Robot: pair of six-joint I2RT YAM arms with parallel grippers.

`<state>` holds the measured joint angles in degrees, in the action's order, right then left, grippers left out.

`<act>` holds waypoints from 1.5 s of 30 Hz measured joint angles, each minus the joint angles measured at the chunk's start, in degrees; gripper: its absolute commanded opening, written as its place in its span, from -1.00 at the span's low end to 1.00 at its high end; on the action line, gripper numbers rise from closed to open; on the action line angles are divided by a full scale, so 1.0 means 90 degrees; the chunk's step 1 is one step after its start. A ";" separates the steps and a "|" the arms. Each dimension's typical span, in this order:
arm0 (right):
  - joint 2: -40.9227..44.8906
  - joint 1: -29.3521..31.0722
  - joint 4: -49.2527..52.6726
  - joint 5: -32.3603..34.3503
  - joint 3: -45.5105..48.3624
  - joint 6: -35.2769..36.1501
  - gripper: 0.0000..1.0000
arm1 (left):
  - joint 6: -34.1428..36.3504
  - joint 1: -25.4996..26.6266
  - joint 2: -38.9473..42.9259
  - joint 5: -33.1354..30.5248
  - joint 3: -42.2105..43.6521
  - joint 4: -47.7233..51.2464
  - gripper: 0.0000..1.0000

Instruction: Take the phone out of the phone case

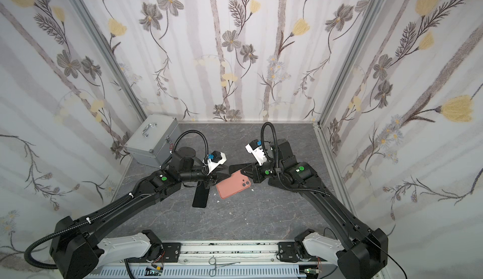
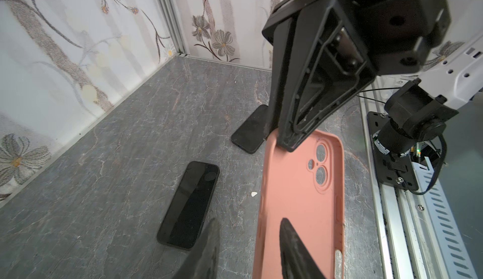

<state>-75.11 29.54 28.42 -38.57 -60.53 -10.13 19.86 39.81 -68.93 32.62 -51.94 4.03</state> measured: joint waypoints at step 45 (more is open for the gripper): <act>0.0100 -0.0063 -0.0146 -0.0112 0.0049 0.0017 -0.54 | -0.0015 0.0034 -0.0323 0.0136 -0.0109 0.0070 -1.00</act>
<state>-74.22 28.97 27.11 -39.57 -60.10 -9.98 19.73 40.12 -71.83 33.85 -52.93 4.67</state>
